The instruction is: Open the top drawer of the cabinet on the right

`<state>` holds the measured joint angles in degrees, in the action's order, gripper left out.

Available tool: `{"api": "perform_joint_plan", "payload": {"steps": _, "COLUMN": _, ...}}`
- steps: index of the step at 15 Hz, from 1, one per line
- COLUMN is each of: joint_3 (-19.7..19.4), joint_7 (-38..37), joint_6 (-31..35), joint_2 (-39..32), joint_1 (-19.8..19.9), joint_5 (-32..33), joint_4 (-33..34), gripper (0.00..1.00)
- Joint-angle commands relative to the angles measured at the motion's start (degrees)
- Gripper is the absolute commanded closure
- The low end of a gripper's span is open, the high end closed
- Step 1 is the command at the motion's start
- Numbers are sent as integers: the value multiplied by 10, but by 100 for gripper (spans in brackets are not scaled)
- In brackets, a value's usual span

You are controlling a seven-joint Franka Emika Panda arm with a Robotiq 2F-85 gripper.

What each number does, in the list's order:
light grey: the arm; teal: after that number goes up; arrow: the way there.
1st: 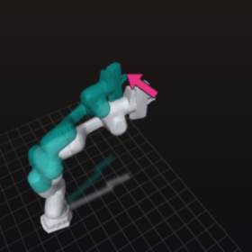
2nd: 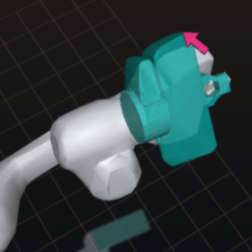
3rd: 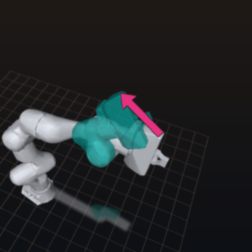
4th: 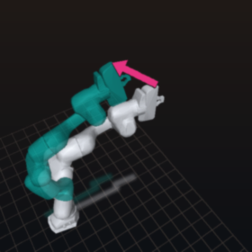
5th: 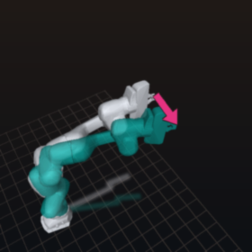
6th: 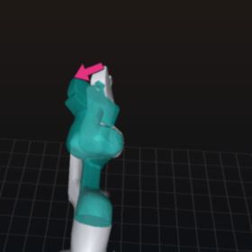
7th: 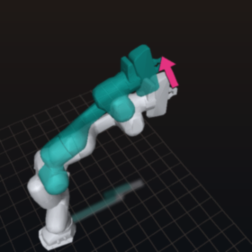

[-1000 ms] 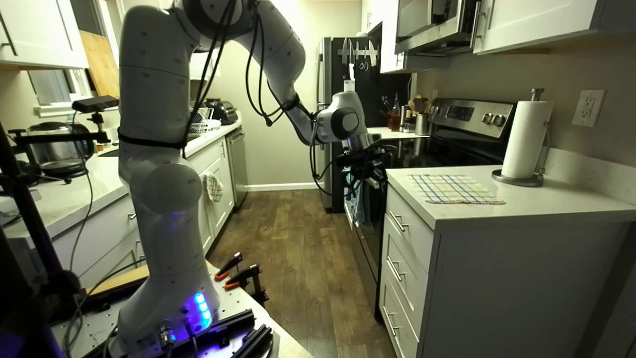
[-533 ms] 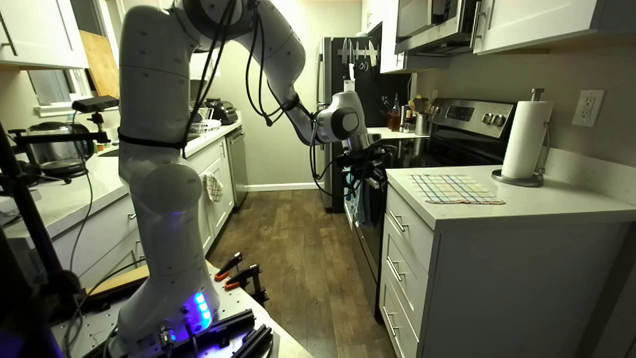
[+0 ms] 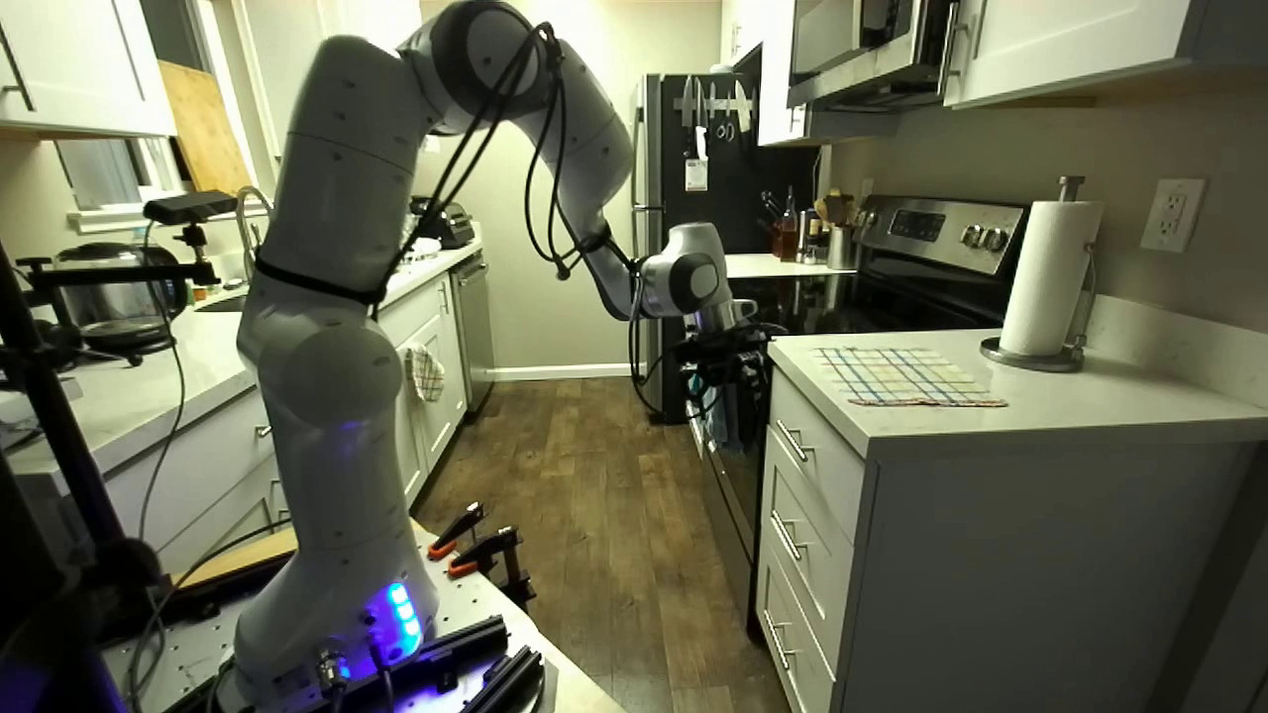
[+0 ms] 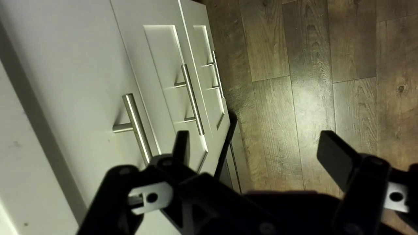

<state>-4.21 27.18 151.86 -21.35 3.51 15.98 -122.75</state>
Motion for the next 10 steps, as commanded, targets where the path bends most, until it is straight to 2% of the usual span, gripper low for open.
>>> {"api": "perform_joint_plan", "payload": {"steps": 1, "joint_3": 19, "joint_7": 3, "joint_6": 10, "joint_2": -57, "joint_1": 16, "joint_5": -4, "joint_4": 49, "gripper": 0}}
{"api": "perform_joint_plan", "payload": {"steps": 10, "joint_3": 16, "joint_7": 0, "joint_6": 10, "joint_2": -164, "joint_1": 8, "joint_5": 19, "joint_4": 146, "gripper": 0}}
